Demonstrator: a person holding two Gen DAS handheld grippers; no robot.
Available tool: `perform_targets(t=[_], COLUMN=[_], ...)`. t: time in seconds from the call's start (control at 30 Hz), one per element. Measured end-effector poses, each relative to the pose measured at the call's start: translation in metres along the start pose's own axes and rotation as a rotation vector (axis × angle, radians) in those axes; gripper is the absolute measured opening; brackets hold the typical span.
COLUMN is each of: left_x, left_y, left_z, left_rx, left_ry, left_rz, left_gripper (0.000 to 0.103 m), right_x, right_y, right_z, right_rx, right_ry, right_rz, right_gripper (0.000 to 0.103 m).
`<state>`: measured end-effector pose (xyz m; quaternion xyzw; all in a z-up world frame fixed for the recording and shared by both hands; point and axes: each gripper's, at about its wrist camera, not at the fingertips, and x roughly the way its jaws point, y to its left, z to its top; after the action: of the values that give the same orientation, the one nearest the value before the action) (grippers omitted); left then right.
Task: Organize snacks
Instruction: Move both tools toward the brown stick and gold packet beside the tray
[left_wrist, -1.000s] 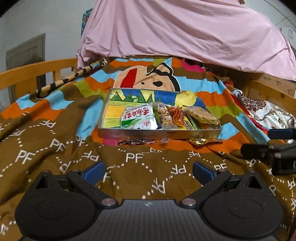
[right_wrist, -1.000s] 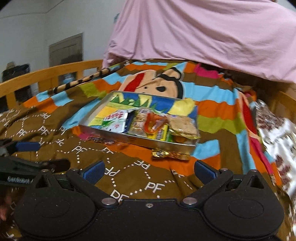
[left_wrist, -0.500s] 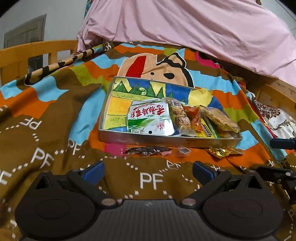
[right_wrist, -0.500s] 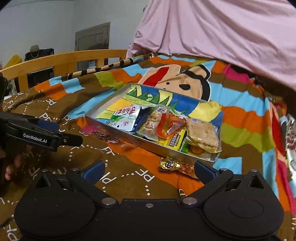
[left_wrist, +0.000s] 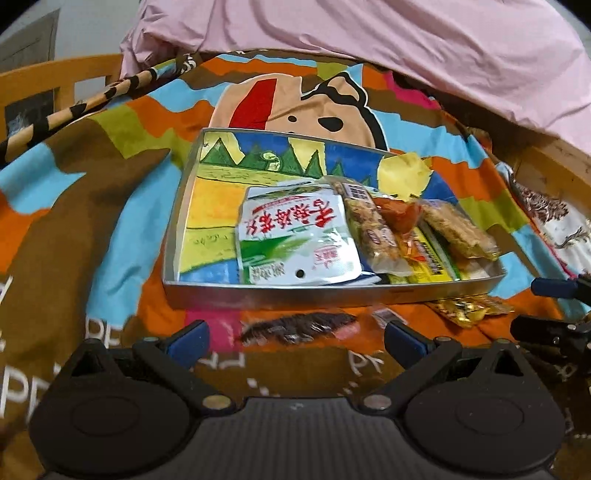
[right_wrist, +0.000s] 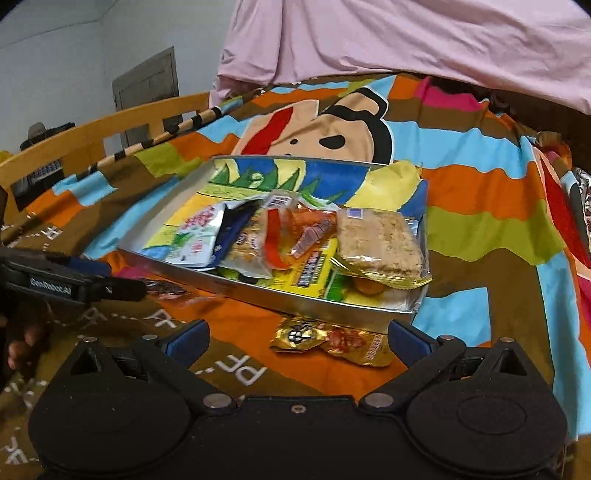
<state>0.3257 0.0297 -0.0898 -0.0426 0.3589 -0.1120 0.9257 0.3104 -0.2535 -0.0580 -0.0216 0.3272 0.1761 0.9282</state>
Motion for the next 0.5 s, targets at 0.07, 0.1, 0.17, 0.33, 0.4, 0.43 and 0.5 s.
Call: perform_targets(t=[0.07, 0.1, 0.17, 0.33, 0.4, 0.43, 0.5], left_x=[0.007, 0.01, 0.017, 0.028, 0.03, 0.032, 0.033], left_y=[0.005, 0.007, 0.012, 0.014, 0.01, 0.008, 0.003], left_z=[0.002, 0.003, 0.003, 0.002, 0.003, 0.004, 0.004], left_rx=[-0.003, -0.011, -0.038, -0.02, 0.013, 0.028, 0.055], left_ry=[0.014, 0.02, 0.029, 0.028, 0.036, 0.044, 0.059], left_rz=[-0.01, -0.017, -0.034, -0.098, -0.128, -0.139, -0.165], left_gripper=[0.103, 0.103, 0.103, 0.103, 0.103, 0.103, 0.103], right_x=[0.007, 0.01, 0.016, 0.024, 0.029, 0.031, 0.038], right_y=[-0.004, -0.007, -0.014, -0.028, -0.033, -0.035, -0.04], right_z=[0.0, 0.0, 0.001, 0.0, 0.0, 0.0, -0.001], right_rx=[0.007, 0.018, 0.049, 0.117, 0.126, 0.133, 0.162], right_ry=[0.006, 0.01, 0.02, 0.039, 0.043, 0.047, 0.069], right_rz=[-0.008, -0.008, -0.004, 0.003, -0.009, -0.014, -0.002], right_gripper=[0.102, 0.102, 0.102, 0.102, 0.102, 0.102, 0.102])
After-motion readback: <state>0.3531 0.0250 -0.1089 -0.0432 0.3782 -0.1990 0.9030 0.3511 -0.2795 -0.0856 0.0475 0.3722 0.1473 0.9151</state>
